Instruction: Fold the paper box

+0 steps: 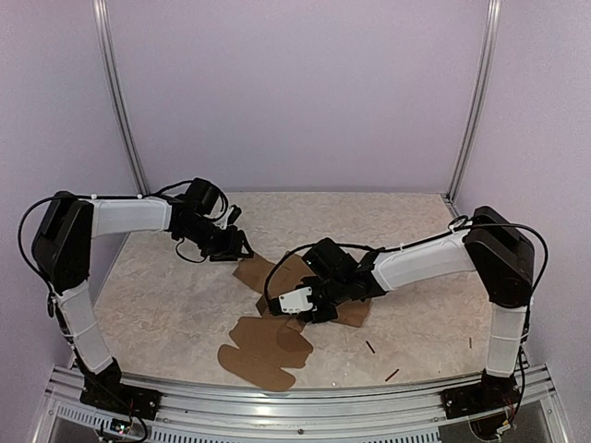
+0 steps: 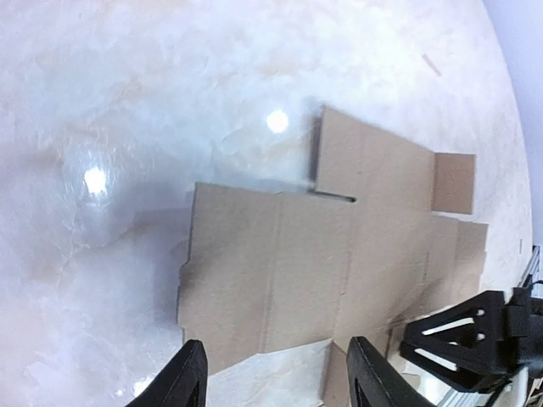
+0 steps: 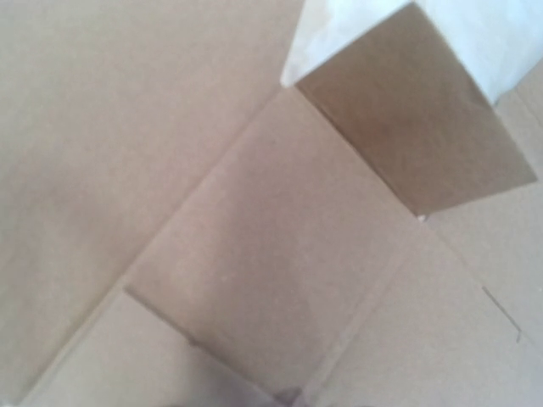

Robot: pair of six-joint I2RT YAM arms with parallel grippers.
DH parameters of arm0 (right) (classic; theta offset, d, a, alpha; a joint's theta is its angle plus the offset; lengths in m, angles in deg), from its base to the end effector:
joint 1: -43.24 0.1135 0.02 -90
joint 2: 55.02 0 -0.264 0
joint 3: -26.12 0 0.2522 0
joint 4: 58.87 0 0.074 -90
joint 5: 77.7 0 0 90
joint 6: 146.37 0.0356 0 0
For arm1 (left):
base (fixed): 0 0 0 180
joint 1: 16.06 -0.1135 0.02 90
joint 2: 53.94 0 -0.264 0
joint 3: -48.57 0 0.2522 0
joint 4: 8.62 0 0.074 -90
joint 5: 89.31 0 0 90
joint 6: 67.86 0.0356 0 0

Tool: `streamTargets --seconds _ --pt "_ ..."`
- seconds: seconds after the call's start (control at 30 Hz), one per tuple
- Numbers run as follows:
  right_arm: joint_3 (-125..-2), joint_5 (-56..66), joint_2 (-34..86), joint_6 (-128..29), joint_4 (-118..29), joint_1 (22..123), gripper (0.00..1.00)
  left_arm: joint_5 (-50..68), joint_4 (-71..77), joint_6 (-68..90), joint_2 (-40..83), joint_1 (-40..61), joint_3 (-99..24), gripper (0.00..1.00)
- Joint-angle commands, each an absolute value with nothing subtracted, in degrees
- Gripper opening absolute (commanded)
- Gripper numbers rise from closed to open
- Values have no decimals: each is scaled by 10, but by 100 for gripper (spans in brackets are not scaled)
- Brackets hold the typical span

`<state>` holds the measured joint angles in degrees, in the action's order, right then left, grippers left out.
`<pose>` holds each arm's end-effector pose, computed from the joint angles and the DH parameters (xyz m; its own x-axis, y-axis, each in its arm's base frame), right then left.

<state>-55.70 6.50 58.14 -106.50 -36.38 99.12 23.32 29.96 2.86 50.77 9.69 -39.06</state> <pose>0.2235 0.3363 0.1367 0.3675 -0.8188 -0.4409 -0.8970 -0.1868 -0.4007 0.3439 -0.1811 0.2065 -0.8990 0.0952 -0.4276 0.3175 0.8142 -0.4862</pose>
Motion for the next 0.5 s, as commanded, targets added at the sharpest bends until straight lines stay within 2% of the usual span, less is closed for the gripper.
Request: streamTargets --seconds 0.0,0.17,0.37,0.47 --pt "-505 79 599 -1089 -261 999 40 218 288 15 546 103 -369 56" --pt "-501 83 595 -1090 -263 1000 40 221 291 16 568 103 -373 56" --pt "-499 83 592 -1085 -267 1000 40 276 272 14 582 109 -377 46" --pt "-494 84 586 -1086 -270 999 39 248 289 12 587 114 -388 45"
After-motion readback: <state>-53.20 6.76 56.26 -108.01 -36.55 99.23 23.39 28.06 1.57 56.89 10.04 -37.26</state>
